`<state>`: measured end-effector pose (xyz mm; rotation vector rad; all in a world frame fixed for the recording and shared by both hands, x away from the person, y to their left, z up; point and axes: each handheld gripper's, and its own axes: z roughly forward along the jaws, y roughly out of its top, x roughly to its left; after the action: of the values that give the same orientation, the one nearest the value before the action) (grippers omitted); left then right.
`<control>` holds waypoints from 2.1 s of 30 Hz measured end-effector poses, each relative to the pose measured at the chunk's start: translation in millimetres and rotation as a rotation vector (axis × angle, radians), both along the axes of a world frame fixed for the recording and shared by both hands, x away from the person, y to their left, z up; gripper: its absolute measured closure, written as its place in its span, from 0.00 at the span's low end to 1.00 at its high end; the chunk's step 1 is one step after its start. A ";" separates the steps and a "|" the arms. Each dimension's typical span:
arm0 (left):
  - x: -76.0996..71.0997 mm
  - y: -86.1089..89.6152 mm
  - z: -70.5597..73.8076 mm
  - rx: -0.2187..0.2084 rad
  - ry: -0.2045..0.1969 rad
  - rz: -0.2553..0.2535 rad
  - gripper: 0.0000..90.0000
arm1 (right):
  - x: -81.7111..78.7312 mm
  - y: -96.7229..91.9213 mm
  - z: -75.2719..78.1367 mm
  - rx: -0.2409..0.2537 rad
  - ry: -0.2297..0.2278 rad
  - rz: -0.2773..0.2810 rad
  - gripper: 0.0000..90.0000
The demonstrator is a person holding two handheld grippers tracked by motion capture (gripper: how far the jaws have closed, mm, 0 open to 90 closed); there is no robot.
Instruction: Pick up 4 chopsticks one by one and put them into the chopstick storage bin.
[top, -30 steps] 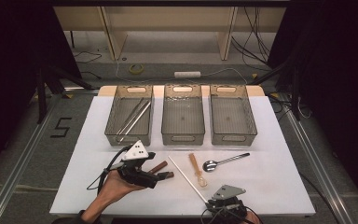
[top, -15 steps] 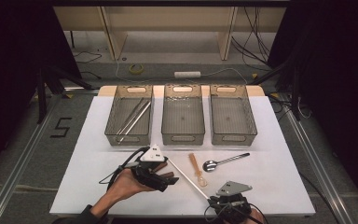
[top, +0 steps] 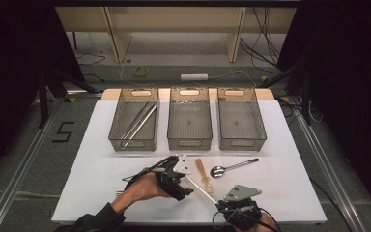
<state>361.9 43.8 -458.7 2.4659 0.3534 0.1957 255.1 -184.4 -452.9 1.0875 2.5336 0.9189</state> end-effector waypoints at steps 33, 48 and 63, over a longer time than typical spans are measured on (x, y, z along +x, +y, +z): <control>8.9 -34.1 -6.8 0.165 -0.044 -0.193 0.62 | 2.5 -0.2 7.4 -0.003 -0.017 0.029 0.93; -0.2 -34.9 1.2 0.219 -0.160 -0.268 0.75 | 4.9 -7.0 11.6 0.018 -0.036 0.032 0.93; -5.5 -31.7 16.8 0.253 -0.234 -0.336 0.84 | 19.8 -20.0 15.2 0.079 -0.040 0.025 0.89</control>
<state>356.4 12.1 -441.9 2.6660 -0.1984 0.4017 274.9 -204.4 -437.7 1.0504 2.5035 1.0455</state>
